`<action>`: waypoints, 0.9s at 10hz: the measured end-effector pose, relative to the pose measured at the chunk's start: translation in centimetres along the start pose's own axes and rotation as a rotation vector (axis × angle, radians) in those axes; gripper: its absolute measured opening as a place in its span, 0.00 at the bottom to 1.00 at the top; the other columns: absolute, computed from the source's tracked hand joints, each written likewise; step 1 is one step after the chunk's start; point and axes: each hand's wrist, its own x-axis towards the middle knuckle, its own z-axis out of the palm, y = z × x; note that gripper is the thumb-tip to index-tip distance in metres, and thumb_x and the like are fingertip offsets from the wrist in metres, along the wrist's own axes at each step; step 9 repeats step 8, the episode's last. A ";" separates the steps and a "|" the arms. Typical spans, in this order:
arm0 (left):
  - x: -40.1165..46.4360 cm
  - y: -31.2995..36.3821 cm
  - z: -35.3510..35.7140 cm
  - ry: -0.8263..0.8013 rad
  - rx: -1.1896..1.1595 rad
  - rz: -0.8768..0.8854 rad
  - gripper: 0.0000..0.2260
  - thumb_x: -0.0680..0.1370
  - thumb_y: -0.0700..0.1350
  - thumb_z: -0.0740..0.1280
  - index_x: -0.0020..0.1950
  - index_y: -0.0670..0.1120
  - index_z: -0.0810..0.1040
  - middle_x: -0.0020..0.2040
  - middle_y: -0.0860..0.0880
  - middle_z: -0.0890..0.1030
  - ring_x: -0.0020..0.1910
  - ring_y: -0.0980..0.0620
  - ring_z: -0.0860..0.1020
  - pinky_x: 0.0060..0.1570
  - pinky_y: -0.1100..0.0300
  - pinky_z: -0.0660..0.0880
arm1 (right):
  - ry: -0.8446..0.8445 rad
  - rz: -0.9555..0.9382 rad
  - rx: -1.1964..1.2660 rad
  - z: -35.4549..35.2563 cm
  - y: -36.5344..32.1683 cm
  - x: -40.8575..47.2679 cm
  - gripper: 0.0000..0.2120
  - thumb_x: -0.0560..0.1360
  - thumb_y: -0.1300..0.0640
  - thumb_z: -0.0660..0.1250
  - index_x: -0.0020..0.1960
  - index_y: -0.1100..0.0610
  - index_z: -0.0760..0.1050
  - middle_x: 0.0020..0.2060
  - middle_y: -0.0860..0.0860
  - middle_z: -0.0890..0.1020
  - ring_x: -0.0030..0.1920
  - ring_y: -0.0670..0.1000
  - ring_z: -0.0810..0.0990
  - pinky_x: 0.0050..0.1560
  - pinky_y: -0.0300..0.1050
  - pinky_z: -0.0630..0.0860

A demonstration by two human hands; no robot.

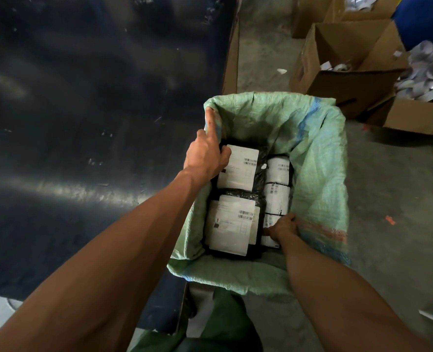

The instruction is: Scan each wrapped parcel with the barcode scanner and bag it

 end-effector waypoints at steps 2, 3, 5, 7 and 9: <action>0.0 -0.1 -0.2 0.002 0.013 -0.004 0.42 0.79 0.50 0.65 0.82 0.45 0.38 0.59 0.37 0.75 0.50 0.37 0.79 0.45 0.50 0.72 | -0.037 0.030 -0.014 -0.1 -0.5 0.6 0.56 0.67 0.56 0.83 0.78 0.65 0.47 0.76 0.65 0.63 0.74 0.65 0.67 0.71 0.58 0.68; -0.2 -0.1 -0.4 -0.006 -0.009 -0.013 0.42 0.79 0.49 0.65 0.82 0.46 0.38 0.60 0.37 0.75 0.50 0.37 0.79 0.43 0.51 0.71 | -0.062 0.019 -0.026 -0.9 -1.0 0.7 0.62 0.65 0.55 0.85 0.80 0.67 0.42 0.78 0.64 0.62 0.76 0.64 0.66 0.73 0.56 0.67; -0.6 -0.2 -0.9 -0.028 -0.042 0.016 0.43 0.79 0.50 0.64 0.82 0.46 0.37 0.61 0.37 0.73 0.51 0.37 0.79 0.47 0.47 0.76 | -0.021 -0.079 -0.075 -4.0 -2.2 -1.4 0.39 0.69 0.56 0.82 0.73 0.67 0.68 0.70 0.63 0.76 0.67 0.63 0.77 0.61 0.50 0.76; -2.6 -2.6 -3.2 -0.167 -0.345 0.077 0.40 0.82 0.59 0.59 0.81 0.50 0.33 0.72 0.34 0.64 0.62 0.33 0.74 0.58 0.43 0.73 | 0.013 -0.244 0.162 -5.9 -3.5 -9.4 0.31 0.75 0.51 0.76 0.73 0.61 0.71 0.69 0.56 0.77 0.63 0.59 0.79 0.63 0.51 0.75; -6.9 -8.2 -4.0 -0.156 -0.461 0.198 0.31 0.85 0.57 0.54 0.83 0.49 0.44 0.79 0.39 0.59 0.66 0.38 0.72 0.58 0.46 0.74 | 0.107 -0.421 0.589 -4.8 -2.2 -15.9 0.24 0.75 0.51 0.77 0.67 0.53 0.75 0.64 0.57 0.80 0.57 0.55 0.83 0.58 0.52 0.81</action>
